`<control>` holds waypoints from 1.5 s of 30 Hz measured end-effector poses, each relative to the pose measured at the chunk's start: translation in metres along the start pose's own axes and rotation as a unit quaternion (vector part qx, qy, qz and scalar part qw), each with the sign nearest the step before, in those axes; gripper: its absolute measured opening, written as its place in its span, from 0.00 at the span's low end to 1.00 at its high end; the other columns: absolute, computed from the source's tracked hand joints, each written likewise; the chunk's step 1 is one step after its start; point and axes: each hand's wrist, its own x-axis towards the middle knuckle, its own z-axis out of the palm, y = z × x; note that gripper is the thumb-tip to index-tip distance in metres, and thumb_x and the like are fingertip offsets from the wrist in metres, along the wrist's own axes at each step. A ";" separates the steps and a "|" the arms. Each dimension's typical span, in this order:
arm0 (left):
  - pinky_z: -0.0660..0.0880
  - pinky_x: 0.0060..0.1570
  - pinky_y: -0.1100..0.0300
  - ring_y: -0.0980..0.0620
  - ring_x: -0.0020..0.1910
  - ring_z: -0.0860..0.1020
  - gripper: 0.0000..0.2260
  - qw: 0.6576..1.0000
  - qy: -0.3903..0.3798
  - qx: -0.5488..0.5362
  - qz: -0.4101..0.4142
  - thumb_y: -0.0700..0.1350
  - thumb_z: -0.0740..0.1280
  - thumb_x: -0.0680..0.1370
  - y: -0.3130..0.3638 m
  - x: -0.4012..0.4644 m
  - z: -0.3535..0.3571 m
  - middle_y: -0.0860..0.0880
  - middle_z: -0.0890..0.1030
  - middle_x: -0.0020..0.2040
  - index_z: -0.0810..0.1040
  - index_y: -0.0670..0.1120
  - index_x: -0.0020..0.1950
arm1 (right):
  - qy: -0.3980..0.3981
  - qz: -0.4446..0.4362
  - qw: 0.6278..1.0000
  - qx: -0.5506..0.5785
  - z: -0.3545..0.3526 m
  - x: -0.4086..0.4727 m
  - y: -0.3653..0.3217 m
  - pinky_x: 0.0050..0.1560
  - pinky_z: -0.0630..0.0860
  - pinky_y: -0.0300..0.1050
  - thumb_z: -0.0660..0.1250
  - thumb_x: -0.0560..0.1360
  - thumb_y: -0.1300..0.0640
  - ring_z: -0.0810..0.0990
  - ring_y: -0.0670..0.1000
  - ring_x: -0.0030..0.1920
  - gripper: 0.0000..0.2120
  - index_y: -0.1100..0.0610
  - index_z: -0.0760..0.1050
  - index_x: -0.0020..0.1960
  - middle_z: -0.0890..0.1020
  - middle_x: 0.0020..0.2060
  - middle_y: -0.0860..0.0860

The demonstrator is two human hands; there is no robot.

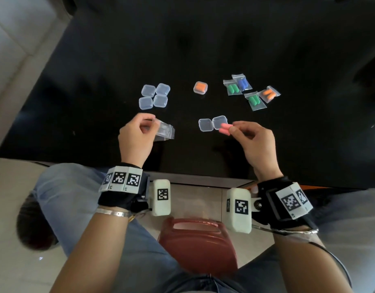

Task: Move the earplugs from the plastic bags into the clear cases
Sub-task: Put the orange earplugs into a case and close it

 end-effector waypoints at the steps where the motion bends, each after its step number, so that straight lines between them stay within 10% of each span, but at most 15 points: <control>1: 0.74 0.51 0.64 0.54 0.48 0.77 0.11 1.000 -0.005 0.026 0.002 0.47 0.67 0.76 -0.002 0.002 0.001 0.50 0.81 0.51 0.78 0.47 0.57 | -0.005 0.009 1.000 0.001 0.000 0.001 0.001 0.50 0.76 0.37 0.69 0.74 0.55 0.80 0.44 0.48 0.06 0.55 0.81 0.49 0.82 0.50 0.48; 8: 0.70 0.56 0.59 0.49 0.60 0.72 0.15 0.993 -0.003 0.040 0.111 0.45 0.68 0.74 0.021 0.003 0.009 0.49 0.78 0.57 0.76 0.47 0.60 | -0.023 -0.018 0.998 -0.050 -0.006 0.016 -0.007 0.42 0.69 0.21 0.68 0.74 0.53 0.76 0.33 0.40 0.06 0.54 0.80 0.46 0.78 0.41 0.39; 19: 0.67 0.58 0.57 0.47 0.63 0.69 0.25 0.963 -0.191 0.132 0.140 0.49 0.72 0.71 0.060 0.005 0.076 0.47 0.75 0.63 0.71 0.49 0.67 | -0.078 -0.027 0.967 -0.239 0.009 0.059 -0.004 0.47 0.66 0.38 0.70 0.71 0.47 0.75 0.48 0.57 0.14 0.58 0.82 0.46 0.77 0.58 0.51; 45: 0.70 0.53 0.59 0.47 0.56 0.76 0.14 0.966 -0.211 0.088 0.122 0.42 0.72 0.71 0.059 -0.002 0.068 0.45 0.81 0.55 0.80 0.45 0.57 | -0.081 -0.096 0.959 -0.252 0.007 0.037 0.001 0.39 0.72 0.35 0.71 0.71 0.48 0.76 0.44 0.40 0.09 0.53 0.80 0.45 0.78 0.39 0.46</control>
